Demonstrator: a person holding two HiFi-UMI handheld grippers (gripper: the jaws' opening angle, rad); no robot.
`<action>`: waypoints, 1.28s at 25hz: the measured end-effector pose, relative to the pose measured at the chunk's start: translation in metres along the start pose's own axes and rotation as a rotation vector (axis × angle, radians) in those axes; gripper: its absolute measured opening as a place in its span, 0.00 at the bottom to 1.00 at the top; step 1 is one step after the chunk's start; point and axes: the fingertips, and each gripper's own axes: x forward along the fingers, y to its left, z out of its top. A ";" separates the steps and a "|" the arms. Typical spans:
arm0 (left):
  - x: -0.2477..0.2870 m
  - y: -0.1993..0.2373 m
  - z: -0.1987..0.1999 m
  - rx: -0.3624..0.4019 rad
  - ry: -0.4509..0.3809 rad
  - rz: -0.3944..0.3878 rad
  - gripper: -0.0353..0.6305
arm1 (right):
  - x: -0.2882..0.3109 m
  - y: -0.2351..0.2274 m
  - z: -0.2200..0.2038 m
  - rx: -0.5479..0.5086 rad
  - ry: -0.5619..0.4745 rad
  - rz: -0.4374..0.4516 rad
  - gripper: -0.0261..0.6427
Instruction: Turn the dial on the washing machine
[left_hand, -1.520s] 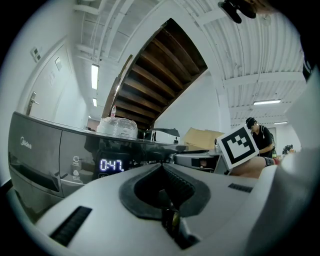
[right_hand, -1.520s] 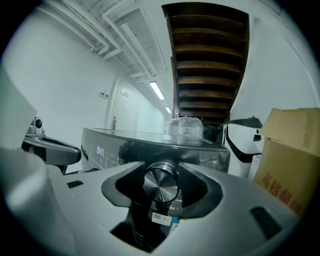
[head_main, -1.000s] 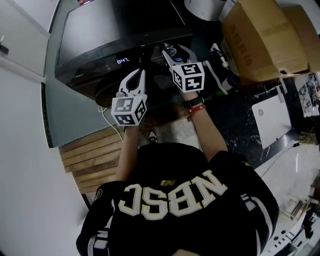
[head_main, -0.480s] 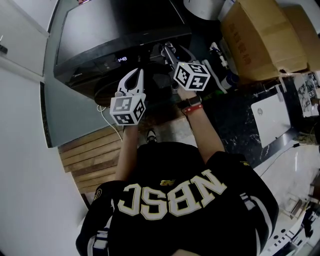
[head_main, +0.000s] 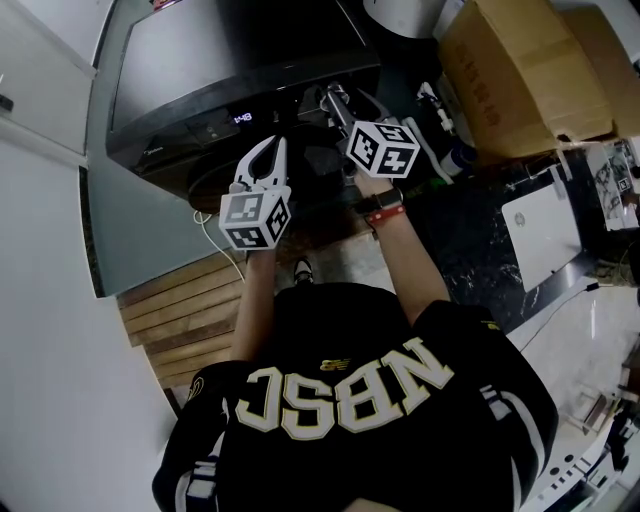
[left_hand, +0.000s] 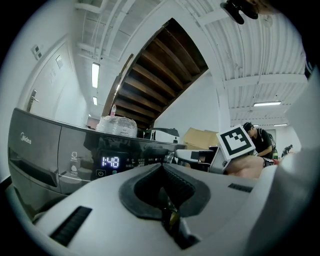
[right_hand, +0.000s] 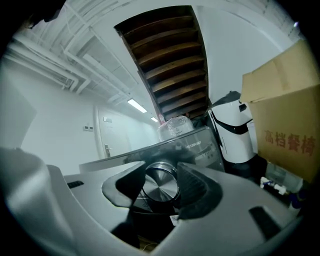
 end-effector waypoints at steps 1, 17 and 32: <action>0.000 0.000 0.000 0.000 0.000 0.000 0.07 | 0.000 0.000 0.000 -0.002 0.001 0.000 0.34; 0.000 -0.002 -0.003 -0.015 0.001 -0.010 0.07 | -0.001 -0.010 -0.004 0.244 -0.054 0.004 0.34; 0.006 -0.011 -0.003 -0.032 0.003 -0.042 0.07 | -0.006 -0.020 -0.006 0.563 -0.122 0.007 0.34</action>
